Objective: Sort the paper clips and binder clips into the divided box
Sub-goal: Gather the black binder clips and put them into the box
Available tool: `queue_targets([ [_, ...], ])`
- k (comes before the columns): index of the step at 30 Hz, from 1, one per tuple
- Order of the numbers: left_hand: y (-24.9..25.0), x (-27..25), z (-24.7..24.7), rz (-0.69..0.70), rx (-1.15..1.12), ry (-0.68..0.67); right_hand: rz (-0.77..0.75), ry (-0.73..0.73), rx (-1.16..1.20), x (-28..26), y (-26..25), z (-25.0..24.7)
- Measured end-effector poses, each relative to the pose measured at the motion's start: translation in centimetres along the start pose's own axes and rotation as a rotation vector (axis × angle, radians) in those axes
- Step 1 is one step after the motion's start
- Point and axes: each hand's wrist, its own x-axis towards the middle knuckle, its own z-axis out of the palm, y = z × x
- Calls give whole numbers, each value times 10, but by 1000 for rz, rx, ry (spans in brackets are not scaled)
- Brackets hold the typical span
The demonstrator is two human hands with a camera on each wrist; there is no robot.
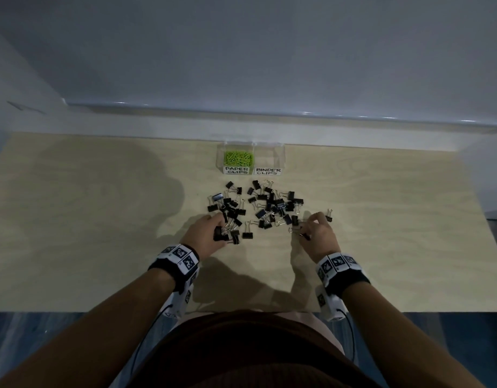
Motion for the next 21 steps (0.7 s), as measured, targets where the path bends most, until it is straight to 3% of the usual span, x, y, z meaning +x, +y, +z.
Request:
queue_targets([
  [13, -1, 17, -9, 13, -224, -83, -110, 4, 64, 13, 0, -8],
  [21, 55, 70, -60, 145, -304, -55, -58, 41, 382, 72, -43, -59],
])
